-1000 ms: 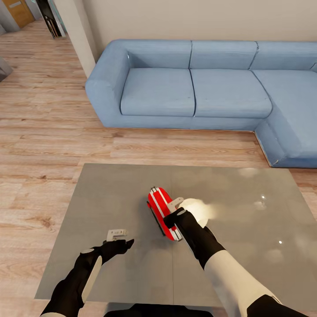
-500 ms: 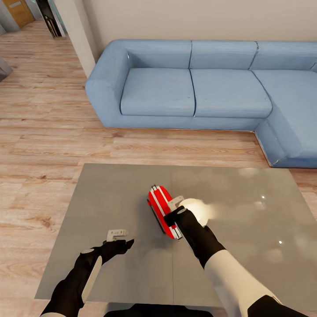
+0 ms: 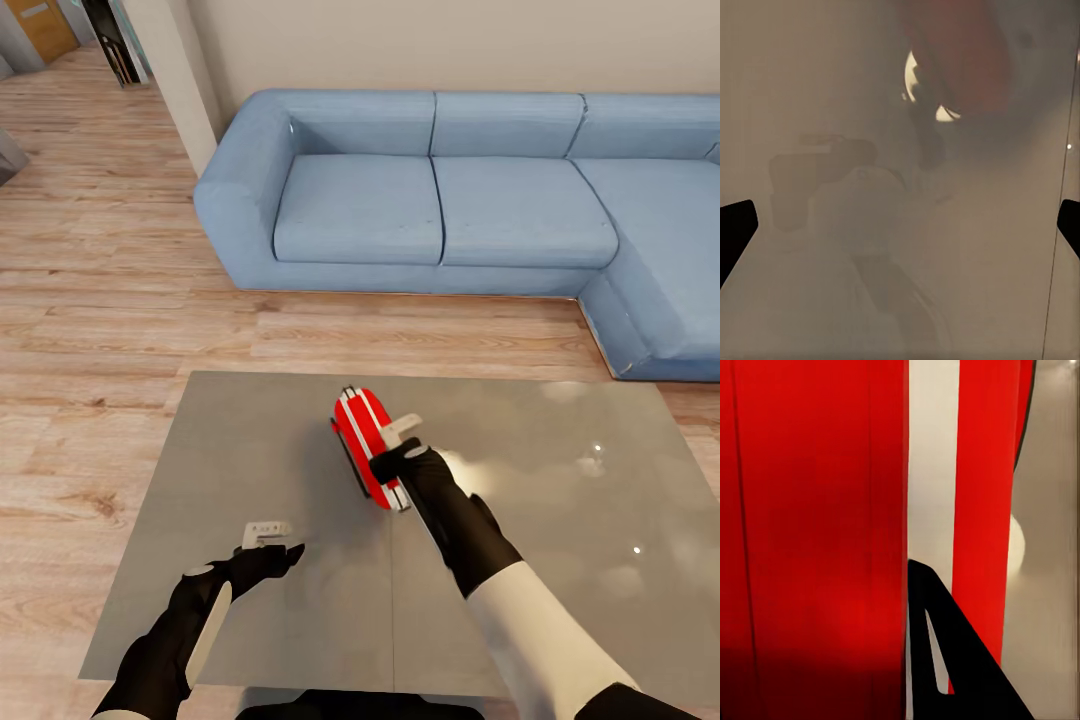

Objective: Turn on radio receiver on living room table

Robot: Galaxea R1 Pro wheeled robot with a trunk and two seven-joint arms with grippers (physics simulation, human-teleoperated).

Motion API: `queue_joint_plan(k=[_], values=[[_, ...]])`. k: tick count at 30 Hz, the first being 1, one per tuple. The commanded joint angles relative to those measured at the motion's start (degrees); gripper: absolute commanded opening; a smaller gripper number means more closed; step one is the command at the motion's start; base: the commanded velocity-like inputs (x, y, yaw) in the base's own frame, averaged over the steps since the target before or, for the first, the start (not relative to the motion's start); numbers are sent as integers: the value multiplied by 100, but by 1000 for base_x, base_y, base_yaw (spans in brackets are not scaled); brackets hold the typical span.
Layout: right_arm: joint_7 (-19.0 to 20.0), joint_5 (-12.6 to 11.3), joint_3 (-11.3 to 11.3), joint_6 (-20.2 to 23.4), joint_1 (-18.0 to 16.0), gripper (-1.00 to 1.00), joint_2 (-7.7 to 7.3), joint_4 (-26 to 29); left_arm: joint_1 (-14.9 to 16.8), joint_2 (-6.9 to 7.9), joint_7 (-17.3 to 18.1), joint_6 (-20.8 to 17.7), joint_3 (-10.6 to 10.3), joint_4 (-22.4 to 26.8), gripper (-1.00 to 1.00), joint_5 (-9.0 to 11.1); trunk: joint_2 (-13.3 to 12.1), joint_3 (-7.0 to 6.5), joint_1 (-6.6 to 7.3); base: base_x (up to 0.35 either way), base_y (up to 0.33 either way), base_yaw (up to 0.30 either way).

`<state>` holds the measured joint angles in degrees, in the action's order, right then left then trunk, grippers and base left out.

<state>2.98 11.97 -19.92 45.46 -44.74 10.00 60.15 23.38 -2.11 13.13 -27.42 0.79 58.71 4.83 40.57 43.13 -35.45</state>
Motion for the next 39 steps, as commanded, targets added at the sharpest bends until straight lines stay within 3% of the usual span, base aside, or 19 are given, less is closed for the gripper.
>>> queue_joint_plan(k=[1,11,34,39], values=[[1,-11,2,87,0,-100,0,118,0,0,-1,0,0,0,100,0,0,0,0,0,0,0],[1,-11,-2,625,0,-100,0,919,0,0,-3,0,0,0,100,0,0,0,0,0,0,0],[39,-54,-22,889,16,-100,0,1455,0,0,10,0,0,34,100,8,0,0,0,0,0,0],[179,-247,-23,1107,25,-100,-194,1597,0,0,48,0,0,65,100,45,0,0,0,0,0,0]])
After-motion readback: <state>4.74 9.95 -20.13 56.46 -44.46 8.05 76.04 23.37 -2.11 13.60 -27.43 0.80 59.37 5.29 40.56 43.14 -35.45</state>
